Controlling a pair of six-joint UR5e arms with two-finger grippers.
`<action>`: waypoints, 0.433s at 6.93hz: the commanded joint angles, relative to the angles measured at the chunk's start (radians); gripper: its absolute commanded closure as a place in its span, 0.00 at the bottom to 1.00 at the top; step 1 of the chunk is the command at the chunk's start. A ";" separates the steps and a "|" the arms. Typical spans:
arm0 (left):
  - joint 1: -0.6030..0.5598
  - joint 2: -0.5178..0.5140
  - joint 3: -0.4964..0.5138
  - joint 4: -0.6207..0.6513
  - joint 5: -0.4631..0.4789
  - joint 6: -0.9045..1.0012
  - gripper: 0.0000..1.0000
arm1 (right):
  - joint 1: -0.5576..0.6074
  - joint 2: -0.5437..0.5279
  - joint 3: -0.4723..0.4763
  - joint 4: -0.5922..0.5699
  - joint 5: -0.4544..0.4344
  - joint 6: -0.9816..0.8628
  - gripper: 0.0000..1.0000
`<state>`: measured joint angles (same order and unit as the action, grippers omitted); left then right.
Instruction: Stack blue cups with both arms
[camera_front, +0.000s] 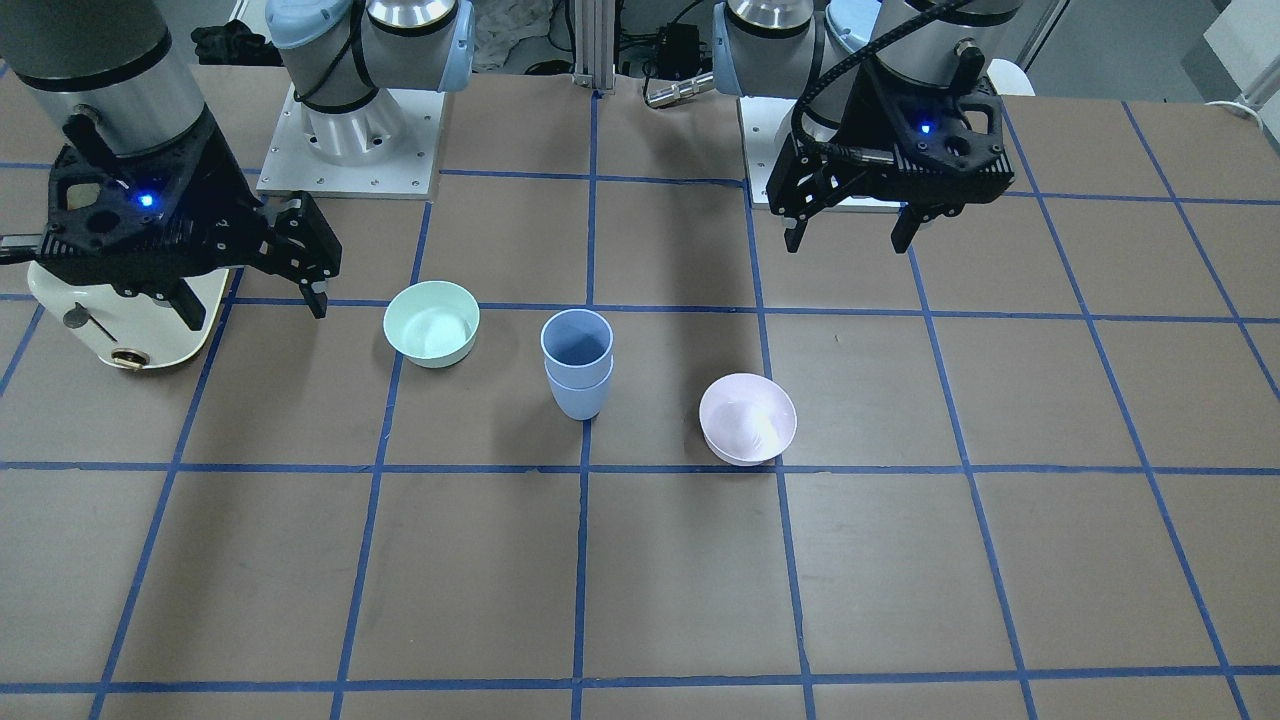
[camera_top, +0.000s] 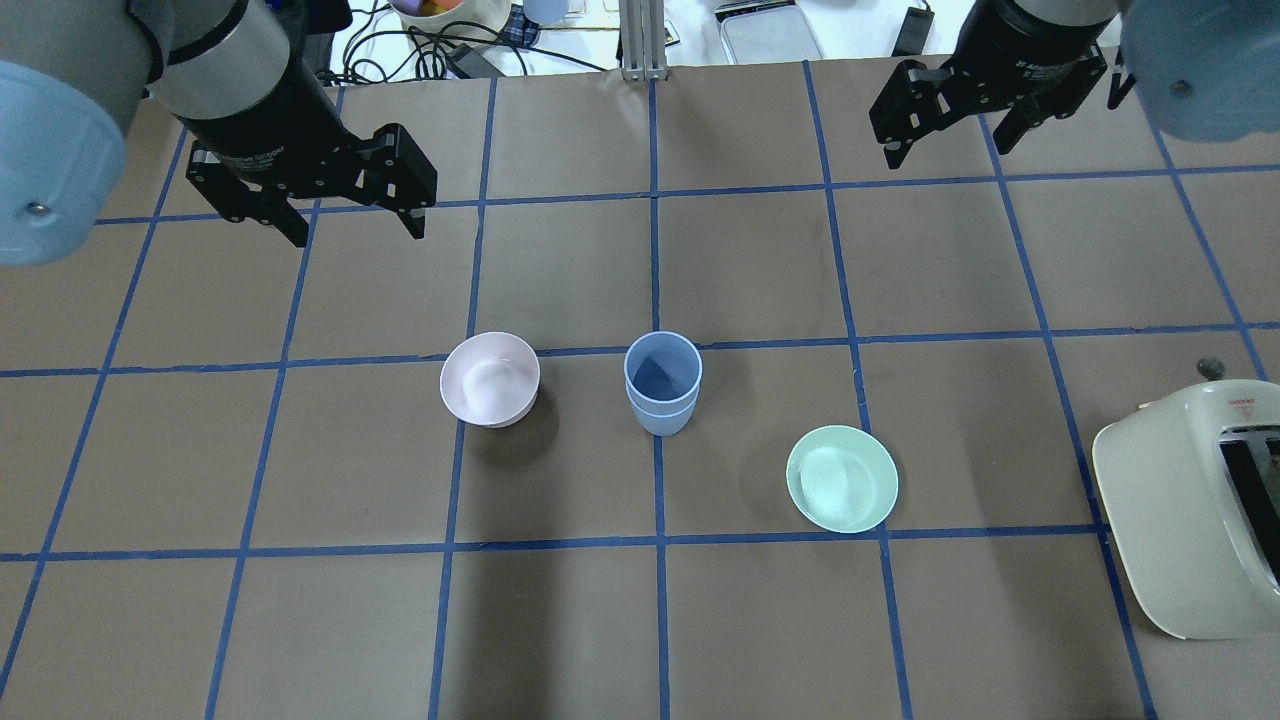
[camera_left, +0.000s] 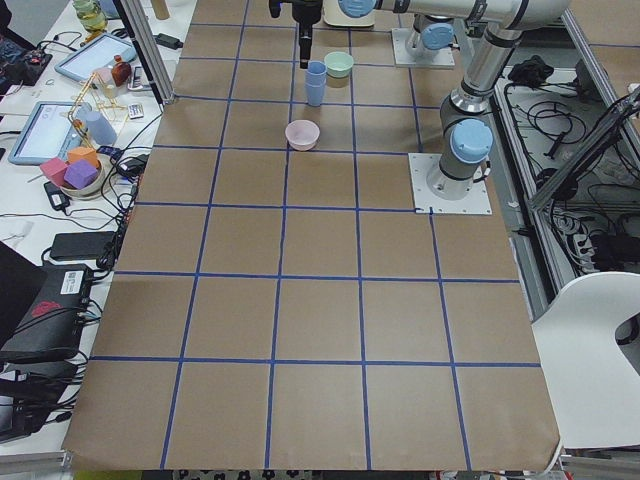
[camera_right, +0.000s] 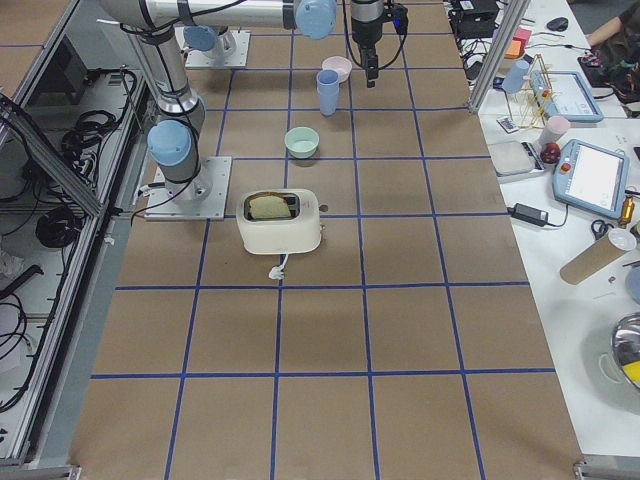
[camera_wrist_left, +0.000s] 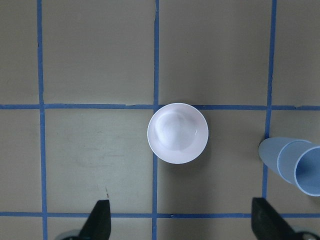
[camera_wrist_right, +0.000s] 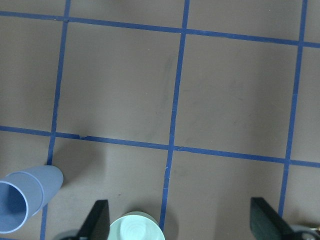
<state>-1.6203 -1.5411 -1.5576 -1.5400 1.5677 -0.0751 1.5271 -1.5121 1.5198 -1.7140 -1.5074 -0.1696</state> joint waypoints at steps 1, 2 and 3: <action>0.000 -0.001 -0.001 0.000 0.000 0.000 0.00 | -0.015 -0.005 0.002 0.004 0.030 -0.030 0.00; 0.000 -0.001 -0.001 0.000 0.000 0.000 0.00 | -0.015 -0.007 0.000 0.007 0.021 -0.027 0.00; 0.000 0.001 0.001 0.000 0.000 0.000 0.00 | -0.016 -0.008 -0.006 0.008 0.019 -0.027 0.00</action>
<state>-1.6199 -1.5414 -1.5581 -1.5401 1.5677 -0.0752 1.5124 -1.5182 1.5193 -1.7081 -1.4847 -0.1970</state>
